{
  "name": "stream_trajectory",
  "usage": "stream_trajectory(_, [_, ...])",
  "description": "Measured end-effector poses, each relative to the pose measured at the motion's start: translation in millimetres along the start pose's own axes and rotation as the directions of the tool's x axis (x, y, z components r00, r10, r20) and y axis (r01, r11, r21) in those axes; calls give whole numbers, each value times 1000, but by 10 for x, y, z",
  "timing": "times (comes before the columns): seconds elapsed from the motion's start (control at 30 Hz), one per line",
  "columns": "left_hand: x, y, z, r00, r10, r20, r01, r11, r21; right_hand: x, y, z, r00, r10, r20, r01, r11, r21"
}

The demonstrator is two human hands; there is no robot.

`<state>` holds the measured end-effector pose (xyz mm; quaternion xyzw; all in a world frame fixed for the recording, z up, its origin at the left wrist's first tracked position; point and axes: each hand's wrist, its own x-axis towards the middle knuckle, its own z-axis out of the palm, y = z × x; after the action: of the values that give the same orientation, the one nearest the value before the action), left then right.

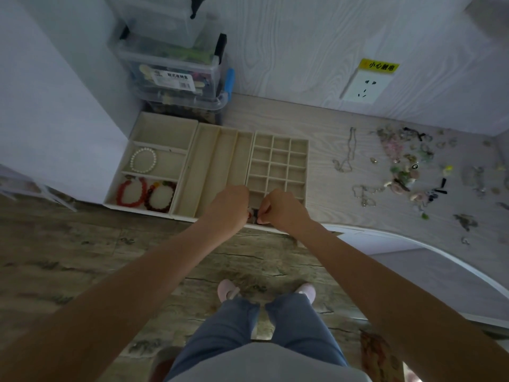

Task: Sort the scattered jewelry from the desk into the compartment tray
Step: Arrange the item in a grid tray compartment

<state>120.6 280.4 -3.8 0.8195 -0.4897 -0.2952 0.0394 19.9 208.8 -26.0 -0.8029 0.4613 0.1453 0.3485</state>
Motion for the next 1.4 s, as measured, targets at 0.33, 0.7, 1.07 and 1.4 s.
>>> stream_trajectory(0.33, [33,18,-10,996,78,-37,-70,981,181,-53,2,-95,996,-70,57,69,997,24])
stream_trajectory(0.7, [2,-48,36,981,162,-110,-124,949,288,-79,28,-123,992,-114,52,112,992,53])
stream_trajectory(1.07, [18,-37,11,982,140,-123,-103,959,264,-62,-1,-109,987,-140,72,141,990,-2])
stream_trajectory(1.4, [-79,-146,-132,976,209,54,-216,941,262,-46,-92,-60,993,-115,36,120,964,-237])
